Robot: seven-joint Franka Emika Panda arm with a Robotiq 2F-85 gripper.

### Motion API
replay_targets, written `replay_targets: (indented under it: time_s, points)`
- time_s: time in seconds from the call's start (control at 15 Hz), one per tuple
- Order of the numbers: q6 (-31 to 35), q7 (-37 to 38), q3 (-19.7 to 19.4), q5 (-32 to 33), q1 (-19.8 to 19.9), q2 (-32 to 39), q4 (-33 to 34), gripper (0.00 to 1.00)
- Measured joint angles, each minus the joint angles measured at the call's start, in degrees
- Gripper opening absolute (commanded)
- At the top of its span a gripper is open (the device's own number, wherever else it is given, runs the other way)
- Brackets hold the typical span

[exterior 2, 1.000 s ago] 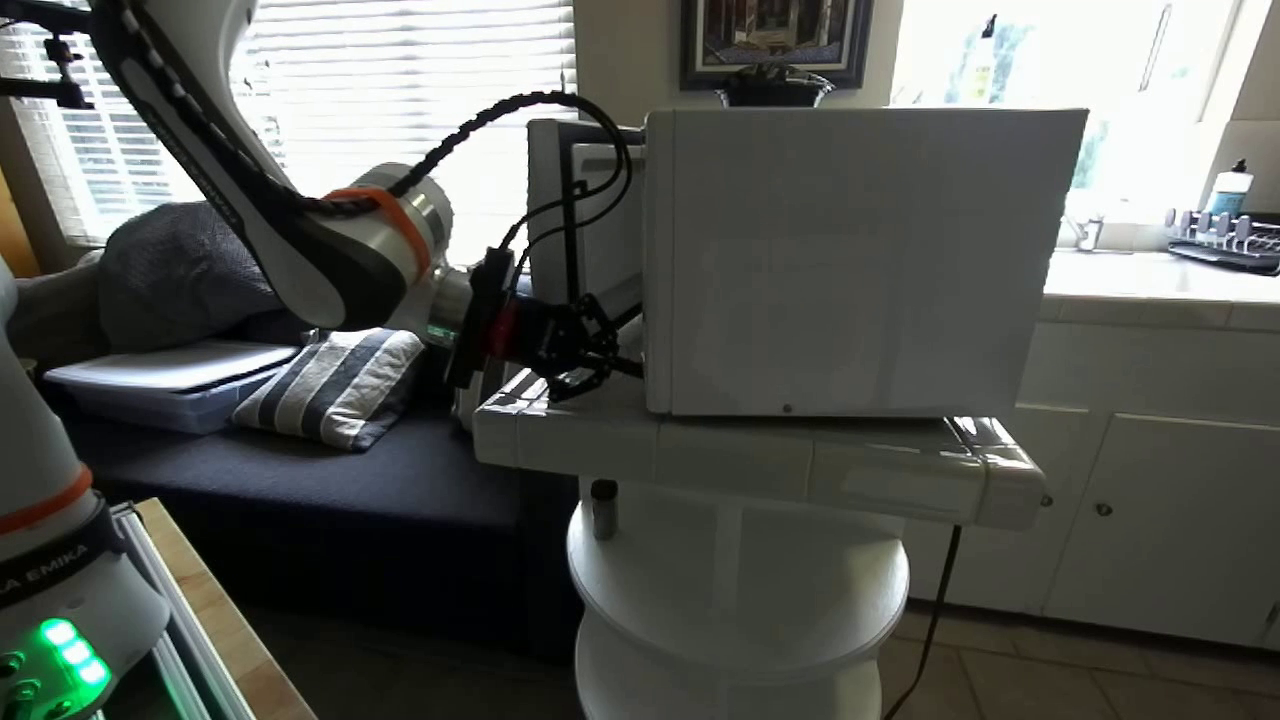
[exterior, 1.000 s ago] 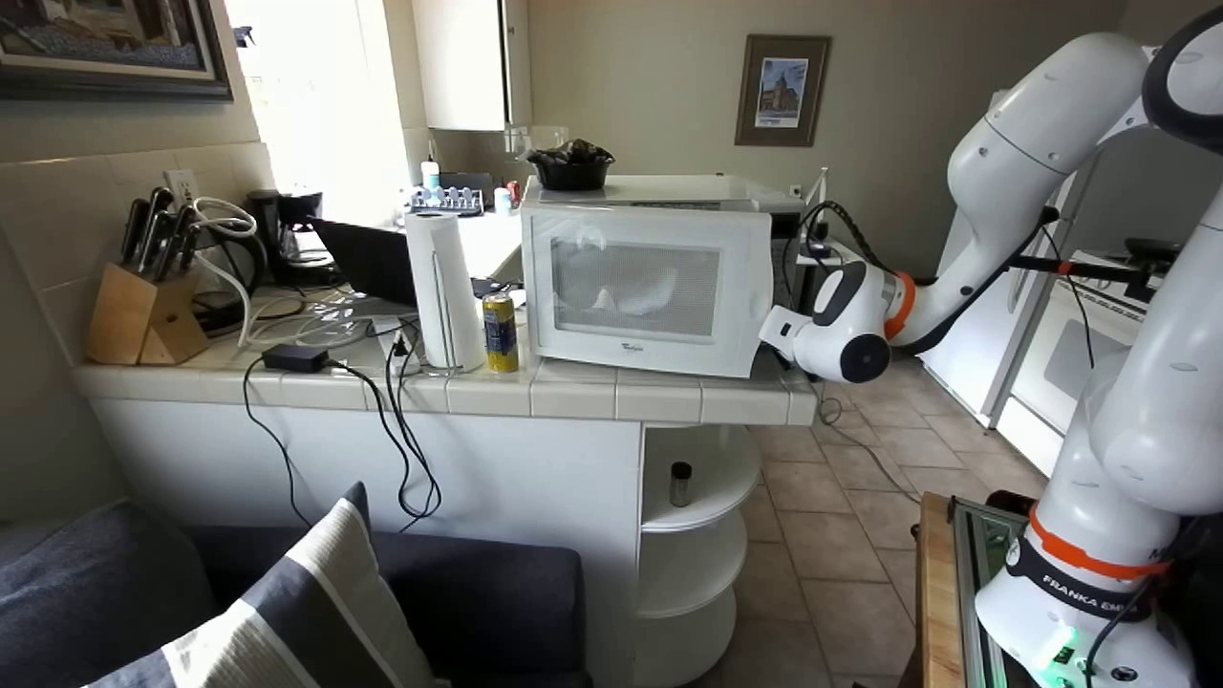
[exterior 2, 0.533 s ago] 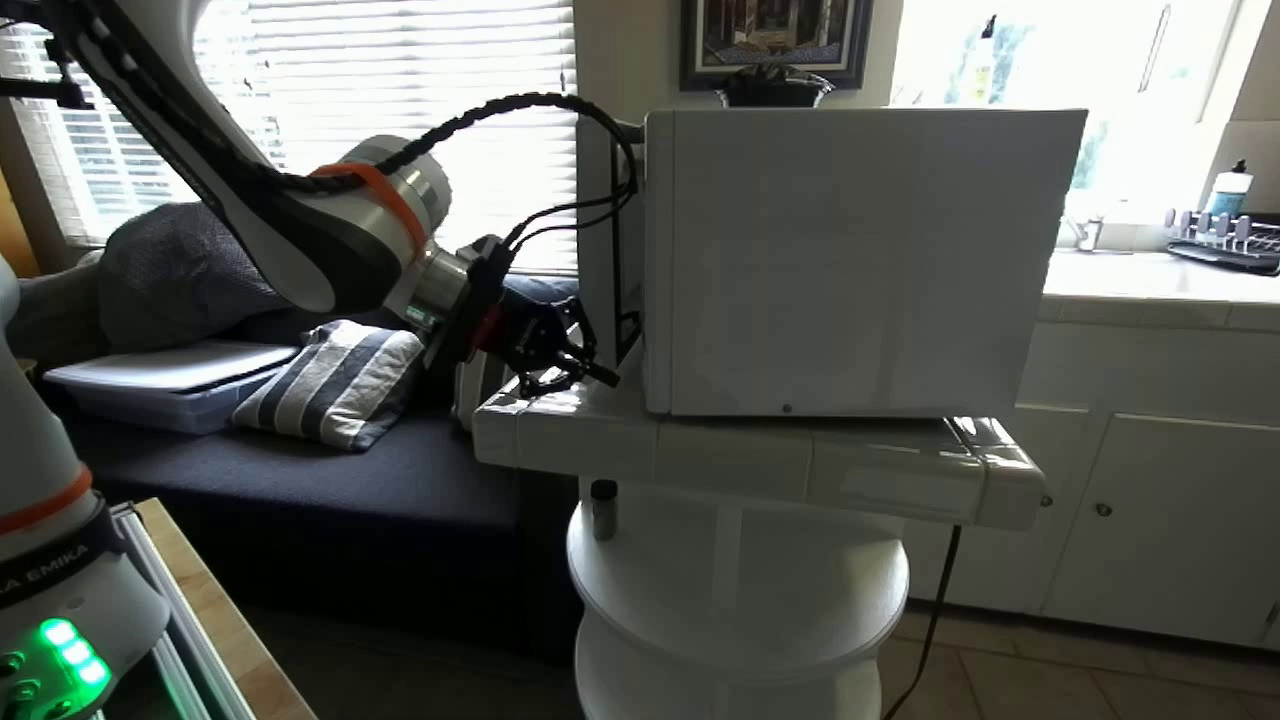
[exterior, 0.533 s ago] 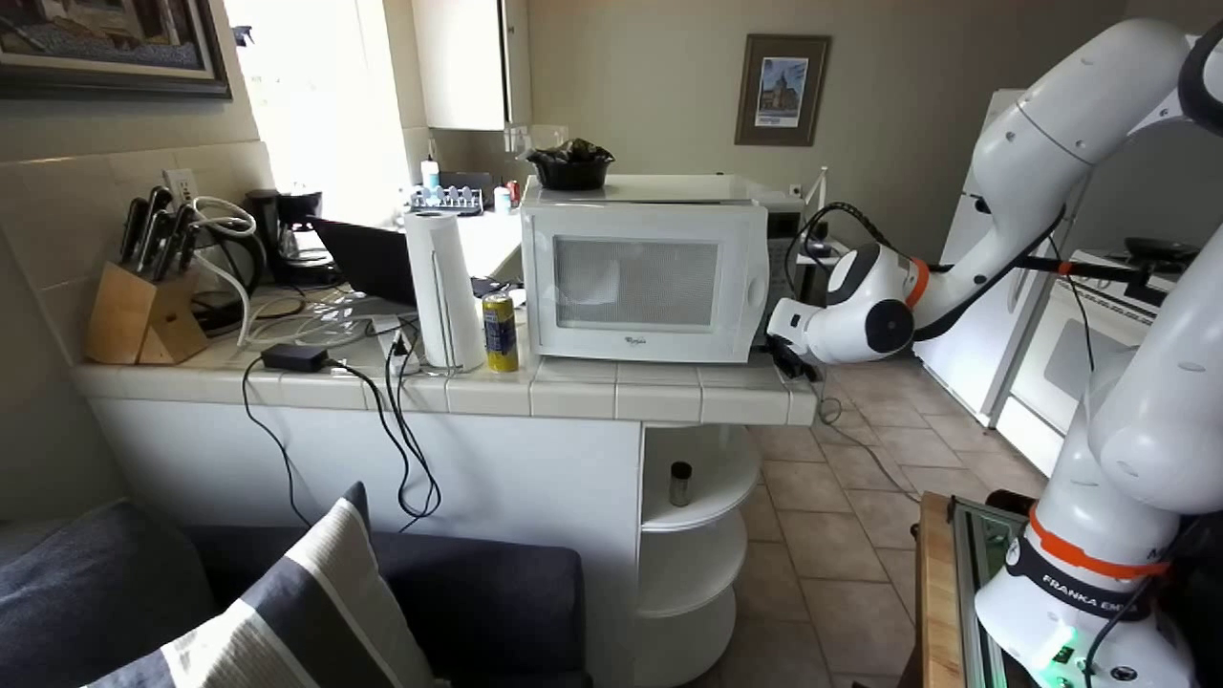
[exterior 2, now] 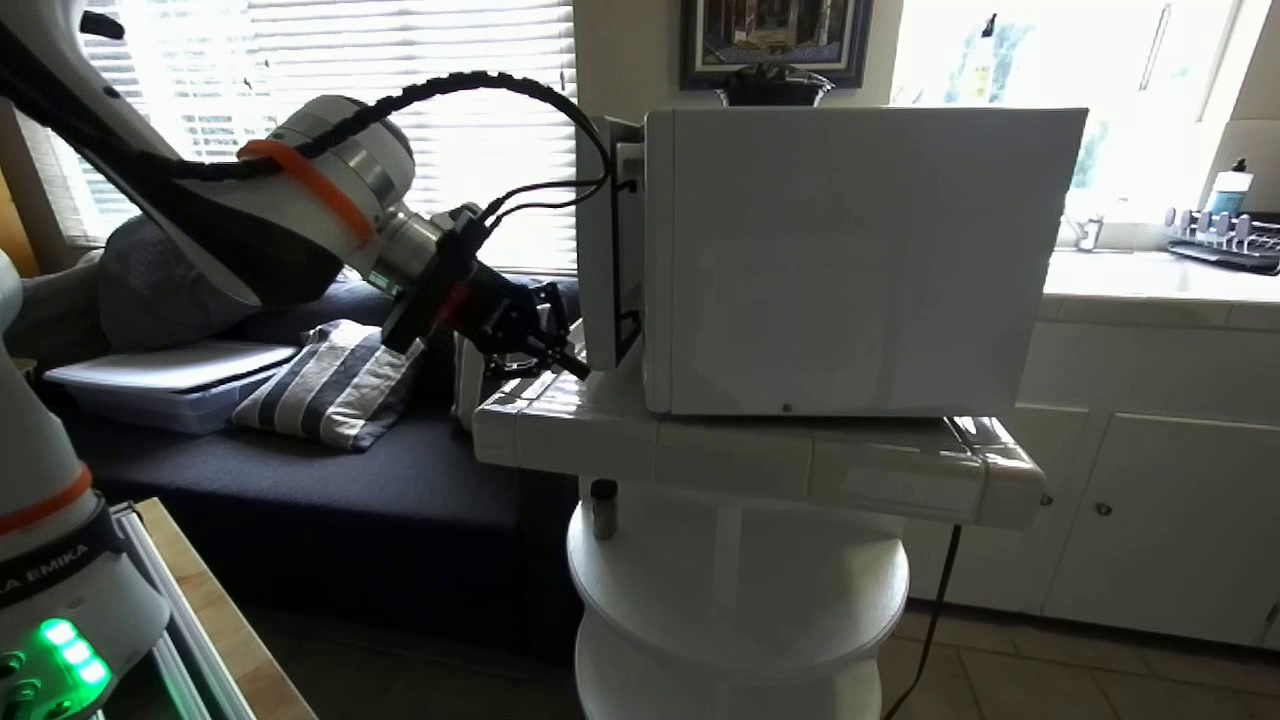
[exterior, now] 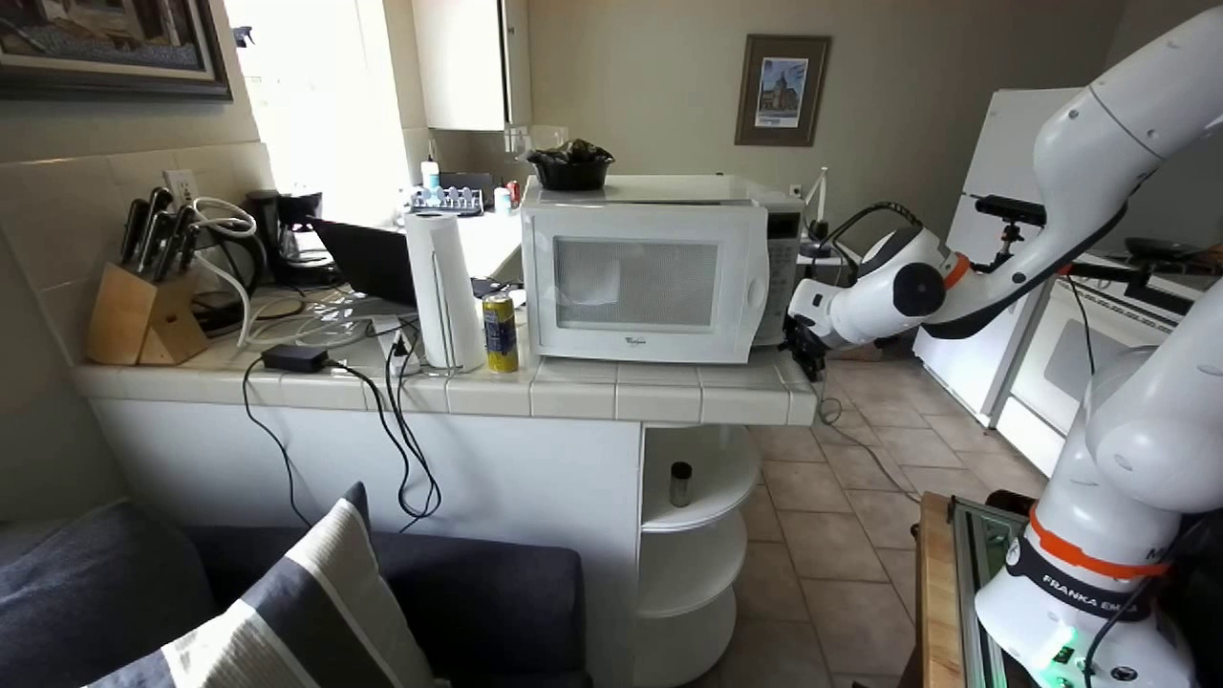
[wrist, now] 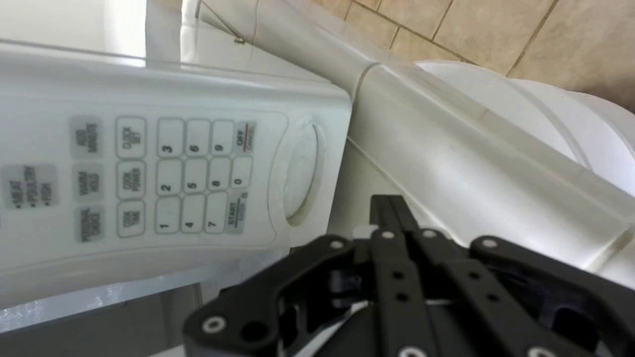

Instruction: Open the microwave.

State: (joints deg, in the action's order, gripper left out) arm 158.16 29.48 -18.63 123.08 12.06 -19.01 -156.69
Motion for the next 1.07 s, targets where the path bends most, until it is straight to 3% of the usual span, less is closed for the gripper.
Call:
replay_targets:
  time_s: [0.4,0.73,1.07]
  points:
    - [6.71,-3.42,-1.36,-1.74,4.16,-9.20,-0.20,0.00]
    - [15.66,-3.42,-4.98,-1.54,7.06,-18.42,-0.28,0.00]
    - [19.05,-1.36,-10.11,-0.71,5.34,-25.49,0.30,0.00]
